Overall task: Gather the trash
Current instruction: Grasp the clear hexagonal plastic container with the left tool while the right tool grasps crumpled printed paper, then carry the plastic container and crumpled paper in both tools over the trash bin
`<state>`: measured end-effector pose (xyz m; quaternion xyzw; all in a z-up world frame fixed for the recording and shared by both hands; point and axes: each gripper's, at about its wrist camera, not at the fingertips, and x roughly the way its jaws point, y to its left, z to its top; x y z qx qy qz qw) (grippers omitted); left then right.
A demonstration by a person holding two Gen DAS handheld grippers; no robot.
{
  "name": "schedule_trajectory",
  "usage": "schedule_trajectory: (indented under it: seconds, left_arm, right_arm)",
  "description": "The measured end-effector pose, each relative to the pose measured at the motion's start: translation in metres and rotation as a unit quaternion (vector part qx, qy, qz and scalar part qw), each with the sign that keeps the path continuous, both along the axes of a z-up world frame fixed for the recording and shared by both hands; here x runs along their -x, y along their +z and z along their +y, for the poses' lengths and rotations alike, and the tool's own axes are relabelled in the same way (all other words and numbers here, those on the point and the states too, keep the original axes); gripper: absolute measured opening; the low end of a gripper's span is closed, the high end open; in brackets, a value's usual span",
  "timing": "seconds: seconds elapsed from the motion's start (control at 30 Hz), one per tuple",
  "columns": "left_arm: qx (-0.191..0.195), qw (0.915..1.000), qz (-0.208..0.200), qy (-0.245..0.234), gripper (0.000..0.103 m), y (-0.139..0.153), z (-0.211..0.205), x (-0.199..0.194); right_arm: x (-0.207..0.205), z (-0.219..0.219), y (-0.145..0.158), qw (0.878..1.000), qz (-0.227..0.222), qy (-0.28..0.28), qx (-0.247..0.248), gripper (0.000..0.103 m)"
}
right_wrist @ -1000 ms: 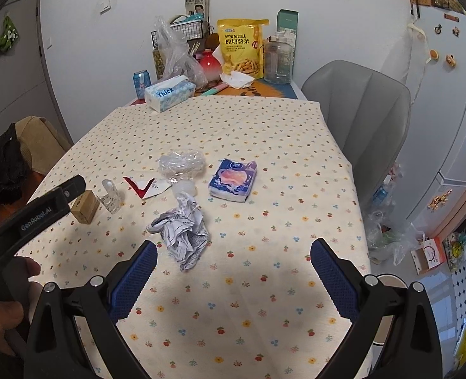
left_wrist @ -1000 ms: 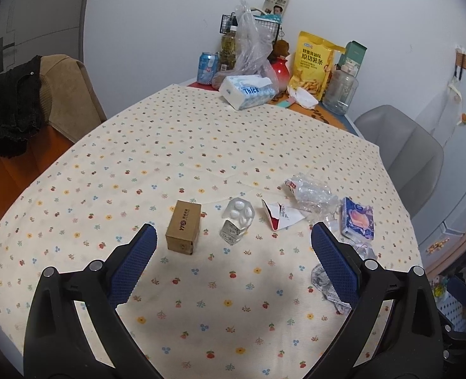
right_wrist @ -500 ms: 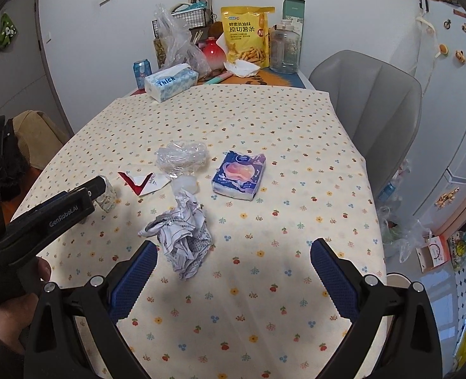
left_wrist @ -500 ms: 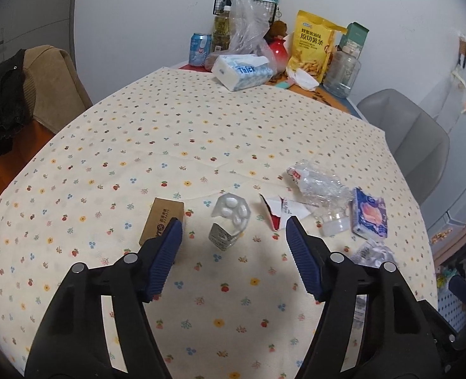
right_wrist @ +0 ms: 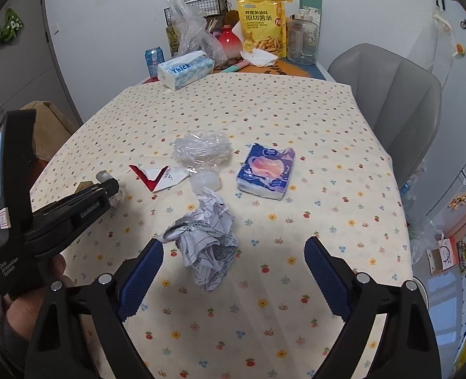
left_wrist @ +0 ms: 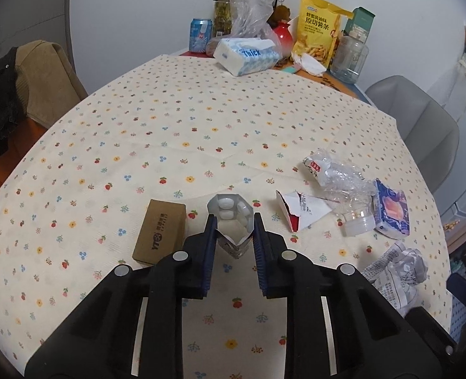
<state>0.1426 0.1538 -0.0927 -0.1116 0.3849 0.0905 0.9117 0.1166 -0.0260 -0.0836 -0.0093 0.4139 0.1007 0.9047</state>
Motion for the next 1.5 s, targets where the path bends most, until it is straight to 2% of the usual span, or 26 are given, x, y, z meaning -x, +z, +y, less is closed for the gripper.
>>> schedule_trajectory:
  seconds: [0.23, 0.3, 0.37, 0.47, 0.53, 1.13, 1.5]
  left_arm:
    - [-0.004, 1.0000, -0.008, 0.002, 0.023, 0.009, 0.004, 0.008]
    - [-0.005, 0.9999, -0.009, 0.002, 0.023, 0.011, 0.003, 0.012]
    - [-0.006, 0.9999, -0.011, 0.001, 0.023, 0.013, 0.002, 0.015]
    - [-0.008, 0.9999, -0.014, -0.003, 0.023, 0.016, -0.003, 0.019]
    - [-0.010, 0.9998, -0.016, -0.007, 0.023, 0.018, -0.009, 0.020]
    - [-0.042, 0.9961, -0.051, -0.058, 0.023, 0.055, -0.080, 0.037]
    - [-0.051, 0.9897, -0.065, -0.116, 0.023, 0.070, -0.153, 0.033]
  right_arm:
    - [-0.009, 0.011, -0.013, 1.000, 0.012, 0.008, 0.007, 0.086]
    - [-0.012, 0.011, -0.020, 1.000, 0.022, 0.010, 0.003, 0.073]
    - [-0.013, 0.009, -0.025, 0.999, 0.041, 0.013, -0.007, 0.031]
    - [-0.007, 0.005, -0.022, 0.999, 0.039, 0.016, -0.017, 0.013]
    - [-0.003, 0.002, -0.018, 0.999, 0.032, 0.016, -0.021, 0.009]
    - [0.037, -0.064, 0.034, 0.998, -0.034, -0.032, -0.052, 0.006]
    - [0.053, -0.125, 0.053, 0.993, -0.060, -0.080, -0.060, 0.006]
